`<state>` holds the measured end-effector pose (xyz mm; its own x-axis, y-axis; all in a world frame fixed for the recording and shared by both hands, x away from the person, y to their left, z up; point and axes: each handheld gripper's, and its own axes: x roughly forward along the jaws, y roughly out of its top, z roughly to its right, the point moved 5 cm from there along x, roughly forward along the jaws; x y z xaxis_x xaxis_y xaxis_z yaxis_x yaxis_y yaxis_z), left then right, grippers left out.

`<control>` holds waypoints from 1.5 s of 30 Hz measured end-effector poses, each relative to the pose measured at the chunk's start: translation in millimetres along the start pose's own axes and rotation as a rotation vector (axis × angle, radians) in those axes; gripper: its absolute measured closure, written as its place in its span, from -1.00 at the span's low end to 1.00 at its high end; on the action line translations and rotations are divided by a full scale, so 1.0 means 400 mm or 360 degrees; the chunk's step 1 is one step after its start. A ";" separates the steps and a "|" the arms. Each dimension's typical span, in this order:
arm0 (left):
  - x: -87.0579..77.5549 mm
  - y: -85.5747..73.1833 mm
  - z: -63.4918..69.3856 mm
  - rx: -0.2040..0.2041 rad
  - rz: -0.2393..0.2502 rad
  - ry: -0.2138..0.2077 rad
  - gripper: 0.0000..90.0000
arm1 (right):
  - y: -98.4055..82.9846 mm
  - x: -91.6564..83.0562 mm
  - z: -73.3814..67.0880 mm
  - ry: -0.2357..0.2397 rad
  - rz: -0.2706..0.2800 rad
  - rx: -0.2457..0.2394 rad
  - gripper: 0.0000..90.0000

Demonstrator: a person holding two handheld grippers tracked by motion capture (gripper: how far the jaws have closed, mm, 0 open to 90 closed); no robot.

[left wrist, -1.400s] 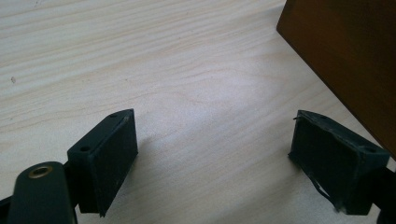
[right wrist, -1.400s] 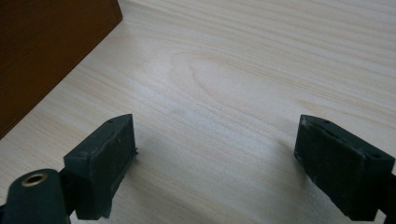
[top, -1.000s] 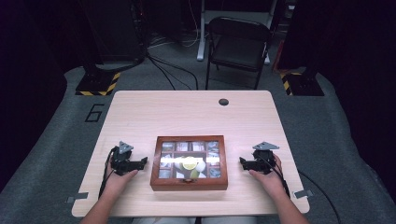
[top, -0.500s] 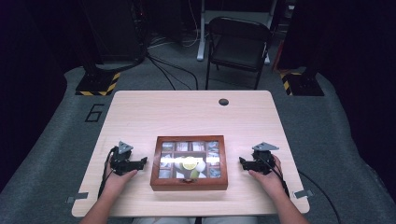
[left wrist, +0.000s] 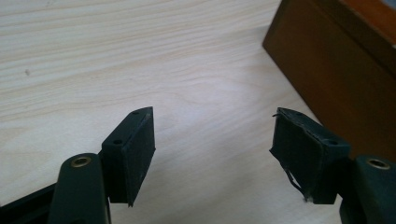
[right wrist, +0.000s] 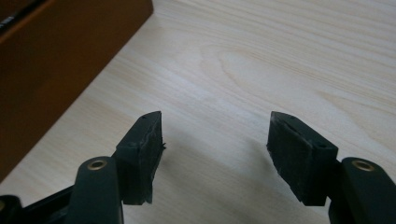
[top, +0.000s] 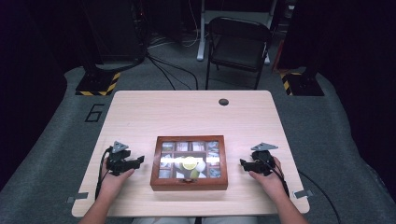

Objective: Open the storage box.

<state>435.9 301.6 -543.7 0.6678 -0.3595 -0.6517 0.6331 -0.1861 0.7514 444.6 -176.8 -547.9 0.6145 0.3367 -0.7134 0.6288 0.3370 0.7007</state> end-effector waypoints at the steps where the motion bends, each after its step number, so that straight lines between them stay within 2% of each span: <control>1: -0.006 0.001 0.008 -0.0003 0.0002 -0.0016 -0.31 | 0.003 -0.011 -0.012 0.0024 0.0011 0.0003 -0.22; 3: -0.015 0.004 0.019 -0.0021 0.0016 -0.0050 -0.30 | 0.005 -0.015 -0.017 0.0029 0.0017 0.0015 -0.22; 5: -0.023 0.007 0.027 -0.0018 0.0025 -0.0064 -0.30 | 0.008 -0.023 -0.022 0.0047 0.0035 -0.0019 -0.22; 11: -0.043 0.010 0.050 0.0012 0.0044 -0.0079 -0.29 | 0.013 -0.041 -0.038 0.0060 0.0058 -0.0037 -0.22; 25: -0.076 0.009 0.097 0.0029 0.0072 -0.0133 -0.29 | 0.019 -0.084 -0.079 0.0110 0.0129 -0.0049 -0.20; 34: -0.104 0.001 0.131 0.0075 0.0075 -0.0181 -0.29 | 0.012 -0.114 -0.121 0.0153 0.0156 -0.0089 -0.19; 38: -0.117 -0.003 0.148 0.0066 0.0092 -0.0205 -0.29 | 0.009 -0.127 -0.139 0.0169 0.0179 -0.0096 -0.19; 45: -0.139 -0.013 0.175 0.0117 0.0095 -0.0232 -0.29 | 0.004 -0.148 -0.162 0.0198 0.0203 -0.0118 -0.17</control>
<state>368.3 258.6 -504.1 0.6361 -0.4997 -0.5879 0.5601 -0.2251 0.7973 378.4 -139.4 -504.5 0.6205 0.4854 -0.6159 0.5099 0.3469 0.7872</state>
